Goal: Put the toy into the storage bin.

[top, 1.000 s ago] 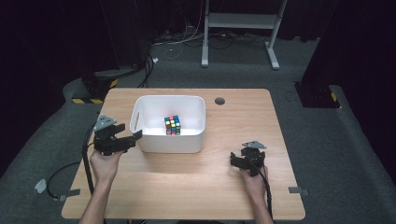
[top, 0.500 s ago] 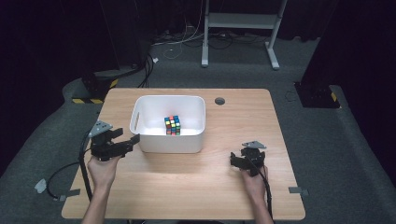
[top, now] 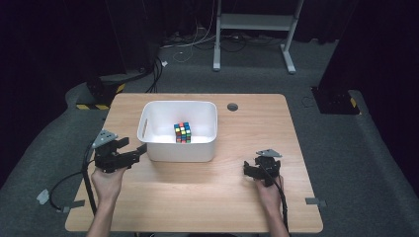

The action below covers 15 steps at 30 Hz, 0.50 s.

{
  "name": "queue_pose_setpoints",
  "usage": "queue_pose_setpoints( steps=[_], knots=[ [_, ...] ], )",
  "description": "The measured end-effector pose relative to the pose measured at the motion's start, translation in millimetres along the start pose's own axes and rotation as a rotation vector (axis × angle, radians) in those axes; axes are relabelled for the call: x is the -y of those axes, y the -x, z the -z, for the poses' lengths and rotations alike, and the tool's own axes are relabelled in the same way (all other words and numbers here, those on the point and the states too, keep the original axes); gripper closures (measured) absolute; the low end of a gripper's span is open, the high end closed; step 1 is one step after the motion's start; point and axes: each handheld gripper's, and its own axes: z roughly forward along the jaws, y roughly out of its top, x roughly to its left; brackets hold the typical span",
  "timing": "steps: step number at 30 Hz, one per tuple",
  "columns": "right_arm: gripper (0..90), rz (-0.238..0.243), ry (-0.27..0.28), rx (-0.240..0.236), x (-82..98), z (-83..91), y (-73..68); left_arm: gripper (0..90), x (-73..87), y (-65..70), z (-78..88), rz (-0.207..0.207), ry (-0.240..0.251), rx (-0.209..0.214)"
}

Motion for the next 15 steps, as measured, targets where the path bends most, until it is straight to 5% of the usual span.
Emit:
queue_pose_setpoints(
  steps=[15],
  knots=[
    [16.9, 0.0, 0.0, 0.0, 0.0, 0.0, 0.0, 23.3, 6.5, 1.7, -0.2, 0.005, -0.006, 0.007]
  ],
)
